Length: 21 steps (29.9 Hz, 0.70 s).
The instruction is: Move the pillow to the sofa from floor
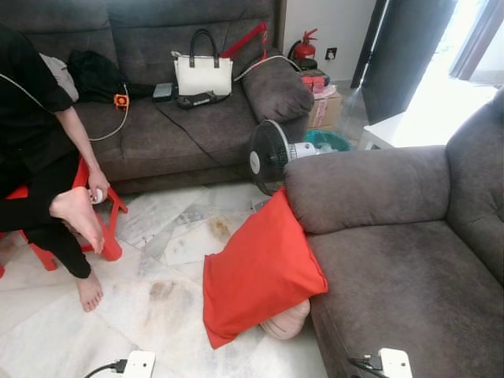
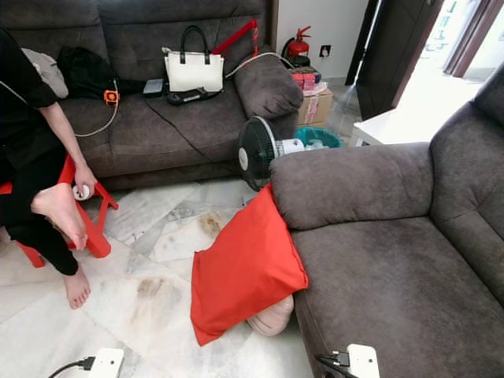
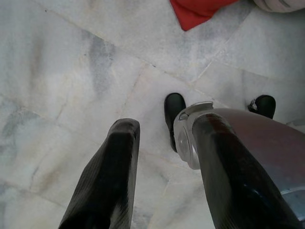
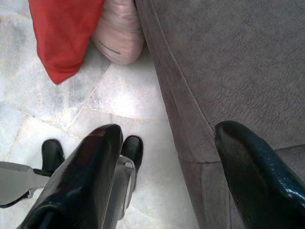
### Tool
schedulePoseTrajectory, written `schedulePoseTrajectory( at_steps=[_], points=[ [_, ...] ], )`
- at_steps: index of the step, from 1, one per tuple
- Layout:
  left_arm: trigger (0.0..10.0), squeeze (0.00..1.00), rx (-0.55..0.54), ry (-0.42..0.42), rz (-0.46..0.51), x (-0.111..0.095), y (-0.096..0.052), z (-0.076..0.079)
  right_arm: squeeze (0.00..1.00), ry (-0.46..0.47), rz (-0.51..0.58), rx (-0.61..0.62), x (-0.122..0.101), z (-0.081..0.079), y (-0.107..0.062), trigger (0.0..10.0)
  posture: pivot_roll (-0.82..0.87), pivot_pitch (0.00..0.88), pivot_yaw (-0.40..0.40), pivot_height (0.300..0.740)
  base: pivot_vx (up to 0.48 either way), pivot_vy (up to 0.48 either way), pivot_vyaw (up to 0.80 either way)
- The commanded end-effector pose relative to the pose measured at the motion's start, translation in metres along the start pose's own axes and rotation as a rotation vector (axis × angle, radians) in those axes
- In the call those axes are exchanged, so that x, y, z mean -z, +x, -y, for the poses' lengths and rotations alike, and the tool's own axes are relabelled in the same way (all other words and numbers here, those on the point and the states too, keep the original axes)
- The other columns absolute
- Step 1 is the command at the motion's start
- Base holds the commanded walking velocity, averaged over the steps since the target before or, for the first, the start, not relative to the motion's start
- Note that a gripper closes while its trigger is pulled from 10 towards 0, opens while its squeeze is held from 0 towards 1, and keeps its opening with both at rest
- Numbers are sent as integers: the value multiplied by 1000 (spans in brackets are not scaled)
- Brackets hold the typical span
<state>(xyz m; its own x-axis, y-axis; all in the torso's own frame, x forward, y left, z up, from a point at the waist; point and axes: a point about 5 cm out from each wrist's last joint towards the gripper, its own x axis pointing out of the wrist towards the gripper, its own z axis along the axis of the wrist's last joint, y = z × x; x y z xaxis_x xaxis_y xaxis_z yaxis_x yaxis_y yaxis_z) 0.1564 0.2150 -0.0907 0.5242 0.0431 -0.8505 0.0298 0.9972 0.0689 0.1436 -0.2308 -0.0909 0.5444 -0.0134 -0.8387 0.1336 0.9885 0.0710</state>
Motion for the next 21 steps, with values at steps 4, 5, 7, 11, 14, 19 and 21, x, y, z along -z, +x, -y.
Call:
schedulePoseTrajectory(
  at_steps=[4, 5, 7, 11, 14, 19, 21],
  points=[
    [10000, 0, 5, 10, -8, 3, -1, -1, 0, 15, -15, 8, 4, 2, -1, 10000, 84, 17, -27, 740, 0, 0, -775],
    [10000, 0, 5, 10, -8, 3, -1, -1, 0, 15, -15, 8, 4, 2, -1, 10000, 84, 17, -27, 740, 0, 0, -775],
    [10000, 0, 5, 12, -8, 3, -1, -1, 0, 14, -14, 10, 4, 2, -1, 10000, 84, 17, -27, 740, 0, 0, 0],
    [10000, 0, 5, 13, -8, 2, -1, -1, 0, 19, -11, 9, 4, 2, -1, 10000, 84, 17, -27, 740, 0, 0, 0],
    [10000, 0, 5, 14, -8, 2, -1, -1, 0, 23, -6, 8, 3, 1, -1, 10000, 84, 17, -26, 740, 0, 0, 0],
    [10000, 0, 3, 17, -7, 2, -1, -2, 0, 24, -3, 7, 3, 1, -1, 10000, 85, 18, -26, 740, 0, 0, 0],
    [10000, 0, 0, 19, -6, 2, -1, -2, 0, 22, -5, 7, 3, 1, -1, 10000, 86, 19, -26, 740, 0, 0, 0]
  ],
)
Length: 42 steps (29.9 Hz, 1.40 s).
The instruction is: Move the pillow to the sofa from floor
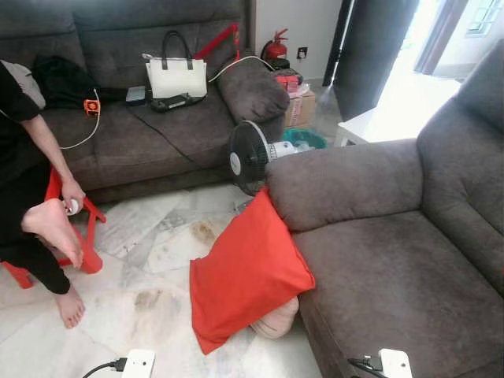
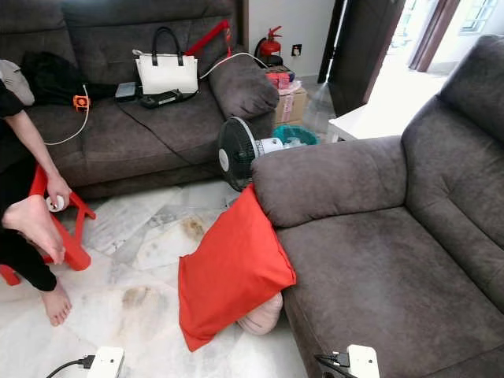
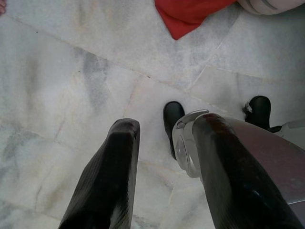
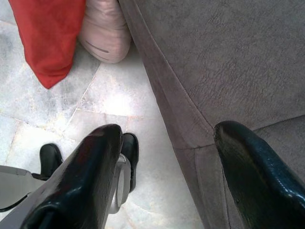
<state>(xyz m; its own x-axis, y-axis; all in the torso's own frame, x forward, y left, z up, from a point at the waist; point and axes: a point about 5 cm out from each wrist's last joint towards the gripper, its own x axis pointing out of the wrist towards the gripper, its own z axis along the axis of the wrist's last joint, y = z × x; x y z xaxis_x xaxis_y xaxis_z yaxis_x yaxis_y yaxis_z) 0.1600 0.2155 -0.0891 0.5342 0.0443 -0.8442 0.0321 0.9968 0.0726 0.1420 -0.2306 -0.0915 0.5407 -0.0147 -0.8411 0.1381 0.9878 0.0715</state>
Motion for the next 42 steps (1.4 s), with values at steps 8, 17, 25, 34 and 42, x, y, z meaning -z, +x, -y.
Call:
schedulePoseTrajectory(
  at_steps=[8, 17, 25, 34, 42],
  points=[
    [10000, 0, 1, 14, -18, 6, -1, -1, 0, 18, -1, 5, 2, 1, -1, 10000, 84, 20, -26, 740, 257, 0, 0],
    [10000, 0, 4, 17, -18, 6, -1, -1, 0, 14, -1, 4, 2, 1, -1, 10000, 84, 17, -26, 740, 283, 0, 0],
    [10000, 0, 4, 17, -17, 6, -1, -1, 0, 13, -1, 4, 1, 1, 0, 10000, 85, 19, -26, 740, 293, 0, 0],
    [10000, 0, 0, 18, -17, 6, -1, -1, 0, 12, -1, 6, 1, 1, 0, 10000, 85, 18, -26, 740, 293, 0, 0],
    [10000, 0, -1, 17, -17, 6, -1, -1, 0, 16, -2, 7, 2, 1, -1, 10000, 86, 18, -27, 740, 293, 0, 0]
  ],
)
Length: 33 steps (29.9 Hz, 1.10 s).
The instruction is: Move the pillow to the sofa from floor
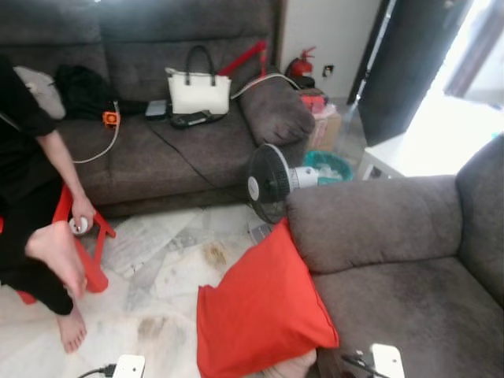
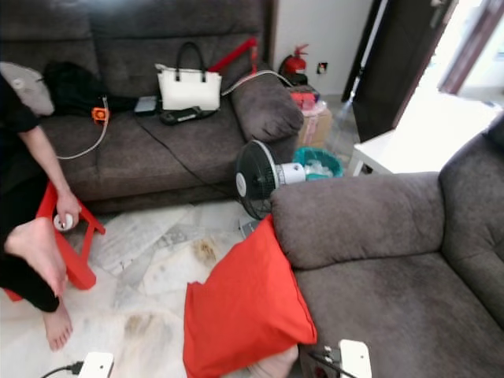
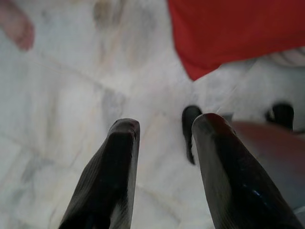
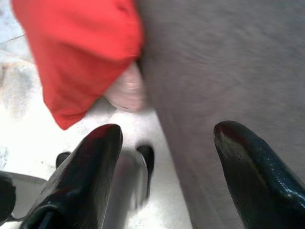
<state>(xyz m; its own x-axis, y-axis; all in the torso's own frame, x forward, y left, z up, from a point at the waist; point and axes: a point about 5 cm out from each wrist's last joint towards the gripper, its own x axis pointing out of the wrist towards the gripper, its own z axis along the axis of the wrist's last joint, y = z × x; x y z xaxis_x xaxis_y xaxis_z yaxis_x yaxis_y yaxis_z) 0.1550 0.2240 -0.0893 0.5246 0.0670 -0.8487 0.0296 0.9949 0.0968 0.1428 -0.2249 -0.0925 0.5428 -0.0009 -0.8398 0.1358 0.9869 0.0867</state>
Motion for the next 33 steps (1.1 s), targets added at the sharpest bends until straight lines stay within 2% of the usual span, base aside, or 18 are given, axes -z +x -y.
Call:
schedulePoseTrajectory(
  at_steps=[1, 10, 14, 17, 19, 21, 27, 32, 33],
  points=[
    [10000, 0, 21, 7, -5, 1, 1, 7, 0, 11, -3, 21, 1, 7, -2, 10000, 86, 18, -27, 740, 292, 0, 0],
    [10000, 0, 17, 11, -6, 1, 1, 7, 0, 8, -3, 19, 1, 7, -2, 10000, 86, 19, -26, 740, 292, 0, 0],
    [10000, 0, 4, 28, -8, 1, 1, 6, 0, 7, -3, 19, 1, 7, -2, 10000, 87, 18, -26, 740, 0, 0, 0],
    [10000, 0, -26, -14, 29, -1, 0, 4, 0, 6, -3, 18, 0, 7, -2, 10000, 92, 18, -25, 740, 0, 0, 0],
    [10000, 0, -41, -34, 50, -2, 0, 4, 0, 42, 10, 28, 1, 7, -2, 10000, 95, 16, -25, 740, 0, 0, 0],
    [10000, 0, -54, -20, 83, -6, 0, 3, 0, 94, 35, 41, 0, 6, -2, 10000, 91, 13, -21, 740, 0, 0, 0],
    [10000, 0, -90, -17, 161, -13, -1, 1, 0, 125, 103, 43, -6, 6, -2, 10000, 94, 9, -15, 740, 0, 0, 0],
    [10000, 0, -128, -38, 265, -23, -3, -1, 0, 237, 241, 38, -18, 5, -3, 10000, 86, 0, -8, 740, 0, 0, 0],
    [10000, 0, -128, -38, 265, -23, -3, -1, 0, 237, 241, 38, -18, 5, -3, 10000, 86, 0, -8, 740, 0, 0, 0]
  ],
)
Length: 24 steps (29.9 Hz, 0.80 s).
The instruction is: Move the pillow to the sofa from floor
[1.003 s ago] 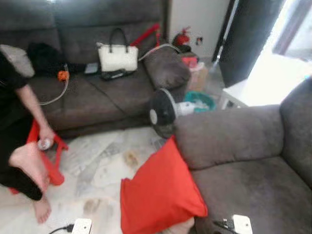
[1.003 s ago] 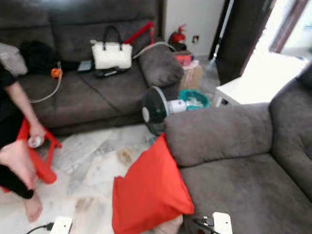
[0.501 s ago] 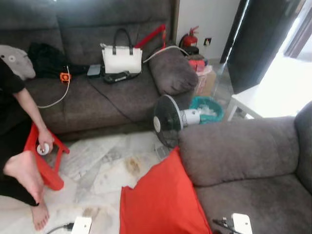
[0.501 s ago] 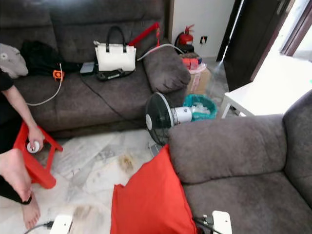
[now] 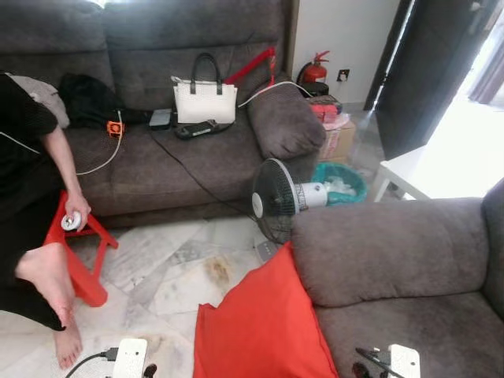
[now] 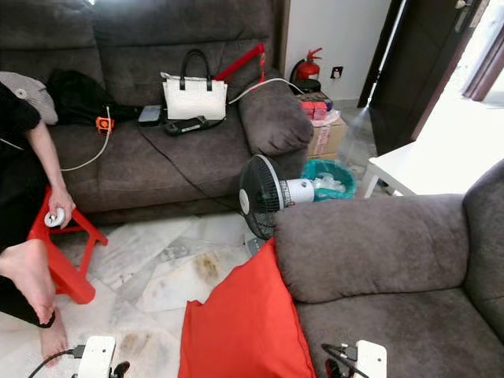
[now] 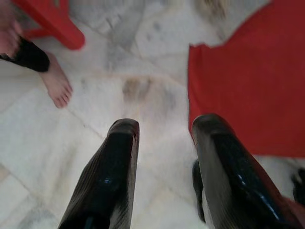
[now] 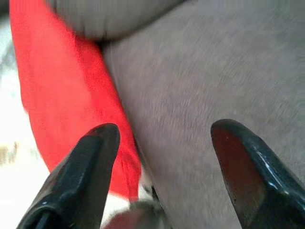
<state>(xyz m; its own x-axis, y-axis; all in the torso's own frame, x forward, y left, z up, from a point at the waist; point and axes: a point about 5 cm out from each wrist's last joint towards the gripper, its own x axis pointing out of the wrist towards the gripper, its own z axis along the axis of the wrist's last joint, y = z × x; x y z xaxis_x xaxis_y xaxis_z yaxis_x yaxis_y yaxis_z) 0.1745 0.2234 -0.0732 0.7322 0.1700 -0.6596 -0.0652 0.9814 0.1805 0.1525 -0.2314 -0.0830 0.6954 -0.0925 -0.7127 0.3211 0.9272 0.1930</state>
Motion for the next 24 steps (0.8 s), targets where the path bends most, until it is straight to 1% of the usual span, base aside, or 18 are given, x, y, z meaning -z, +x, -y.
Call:
schedulePoseTrajectory(
  at_steps=[1, 2, 3, 4, 6, 7, 9, 12, 14, 15, 16, 17, 18, 19, 20, 22, 23, 24],
  points=[
    [10000, 0, -65, 153, 268, -32, 0, -10, 0, 45, 54, 1, -6, -1, 1, 10000, 80, 0, -3, 740, 0, 0, 0],
    [10000, 0, -49, 109, 395, -51, -2, -16, 0, 59, 71, 1, -8, -2, 1, 10000, 77, 0, -2, 740, 0, 0, 0],
    [10000, 0, -58, 68, 398, -60, 1, -21, 0, 77, 88, -1, -9, -2, 1, 10000, 76, 0, -1, 740, 0, 0, 0],
    [10000, 0, -52, -5, 394, -72, 4, -23, 0, 99, 107, -5, -11, -3, 2, 10000, 72, 0, 1, 740, 0, 0, 0],
    [10000, 0, -52, 9, 502, -99, 3, -22, 0, 104, 128, -17, -15, -4, 2, 10000, 67, 0, 5, 740, 0, 0, 0],
    [10000, 0, -52, 3, 569, -115, 2, -21, 0, 104, 149, -32, -18, -6, 3, 10000, 66, 0, 6, 740, 0, 0, 0],
    [10000, 0, -55, -7, 612, -125, 1, -20, 0, 106, 168, -45, -21, -7, 4, 10000, 66, 0, 9, 740, 0, 0, 0],
    [10000, 0, -65, -17, 665, -132, -1, -21, 0, 131, 202, -60, -26, -10, 5, 10000, 65, 0, 13, 740, 0, 0, 0],
    [10000, 0, -63, -28, 705, -141, -5, -22, 0, 145, 223, -68, -30, -11, 5, 10000, 66, 0, 16, 740, 0, 0, 0],
    [10000, 0, -63, -28, 705, -141, -5, -22, 0, 145, 223, -68, -30, -11, 5, 10000, 66, 0, 16, 740, 0, 0, 0],
    [10000, 0, -61, -29, 720, -145, -7, -22, 0, 148, 230, -73, -31, -12, 6, 10000, 70, 0, 18, 740, 0, 0, 0],
    [10000, 0, -61, -29, 746, -151, -10, -23, 0, 97, 397, -127, -61, -26, 8, 10000, 70, 0, 19, 740, 0, 0, 0],
    [10000, 0, -59, -27, 765, -155, -13, -23, 0, 68, 528, -167, -82, -38, 5, 10000, 74, 0, 20, 740, 0, 0, 0],
    [10000, 0, -57, -26, 778, -157, -16, -24, 0, 54, 615, -195, -96, -46, 0, 10000, 74, 0, 20, 740, 0, 0, 0],
    [10000, 0, -57, -25, 795, -160, -18, -24, 0, 48, 666, -212, -104, -51, -4, 10000, 79, 0, 21, 740, 0, 0, 0],
    [10000, 0, -56, -17, 840, -168, -26, -26, 0, 30, 728, -247, -112, -57, -13, 10000, 83, 0, 21, 740, 0, 0, 0],
    [10000, 0, -57, -10, 865, -172, -31, -27, 0, 27, 753, -267, -115, -60, -17, 10000, 88, 0, 21, 740, 0, 0, 0],
    [10000, 0, -57, -10, 865, -172, -31, -27, 0, 27, 753, -267, -115, -60, -17, 10000, 88, 0, 21, 740, 0, 0, 0]
  ],
)
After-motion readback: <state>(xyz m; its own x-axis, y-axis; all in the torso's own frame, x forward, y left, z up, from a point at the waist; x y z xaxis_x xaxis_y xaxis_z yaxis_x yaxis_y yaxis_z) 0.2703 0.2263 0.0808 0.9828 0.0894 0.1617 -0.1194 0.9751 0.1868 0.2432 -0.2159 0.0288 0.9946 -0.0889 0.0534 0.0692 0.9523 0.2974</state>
